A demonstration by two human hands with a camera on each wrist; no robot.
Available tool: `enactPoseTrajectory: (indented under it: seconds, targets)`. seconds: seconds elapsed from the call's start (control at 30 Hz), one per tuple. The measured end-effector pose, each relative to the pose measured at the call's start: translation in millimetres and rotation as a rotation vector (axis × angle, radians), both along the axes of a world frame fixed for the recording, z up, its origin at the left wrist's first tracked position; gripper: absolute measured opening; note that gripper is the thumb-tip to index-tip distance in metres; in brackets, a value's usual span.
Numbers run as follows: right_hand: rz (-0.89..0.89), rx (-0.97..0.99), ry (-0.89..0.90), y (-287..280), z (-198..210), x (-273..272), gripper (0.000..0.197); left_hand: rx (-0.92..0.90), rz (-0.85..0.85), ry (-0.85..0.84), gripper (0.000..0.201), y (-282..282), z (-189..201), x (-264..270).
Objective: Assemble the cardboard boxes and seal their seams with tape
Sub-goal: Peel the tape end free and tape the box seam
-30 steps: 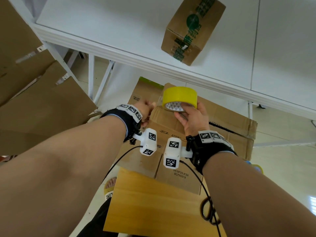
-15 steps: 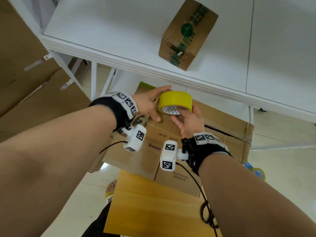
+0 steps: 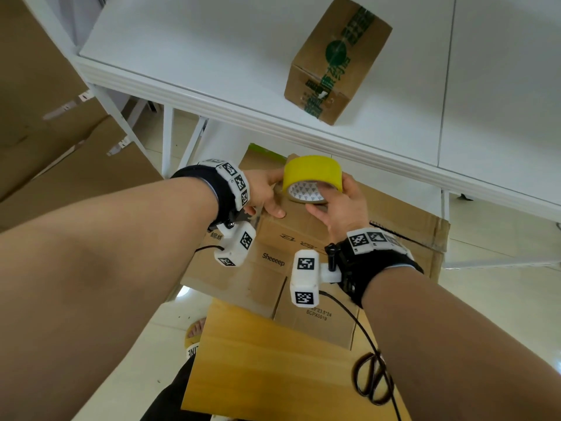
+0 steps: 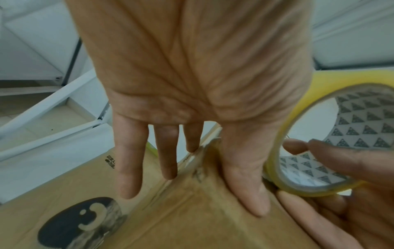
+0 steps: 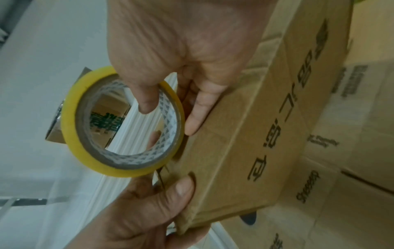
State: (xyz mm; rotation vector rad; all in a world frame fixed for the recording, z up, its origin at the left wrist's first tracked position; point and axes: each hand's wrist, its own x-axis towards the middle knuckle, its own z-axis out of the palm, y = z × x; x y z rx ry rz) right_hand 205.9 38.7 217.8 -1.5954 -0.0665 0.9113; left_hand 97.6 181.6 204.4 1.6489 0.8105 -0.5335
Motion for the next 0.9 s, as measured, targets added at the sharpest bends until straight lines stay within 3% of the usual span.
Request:
enactPoseTrajectory:
  seconds: [0.1,0.27,0.6,0.77,0.9]
  targets:
    - [0.131,-0.112,-0.177,-5.7,4.6,11.5,0.022,-0.039,0.014,-0.013,0.095,0.4,1.4,-0.3]
    - [0.194,-0.221,-0.430,-11.9,3.0,18.7,0.019,-0.079,0.044,-0.027,0.102,0.4,1.2,0.1]
    - [0.300,-0.275,-0.483,-13.6,9.3,25.6,0.018,-0.113,0.081,-0.034,0.100,-0.8,-0.9,-0.9]
    - [0.273,-0.297,-0.521,-21.2,7.7,28.1,0.013,-0.118,0.177,-0.057,0.073,-4.9,0.2,-0.6]
    - [0.257,-0.304,-0.567,-27.4,6.6,28.9,0.009,-0.123,0.153,-0.063,0.069,-5.8,2.2,-0.8]
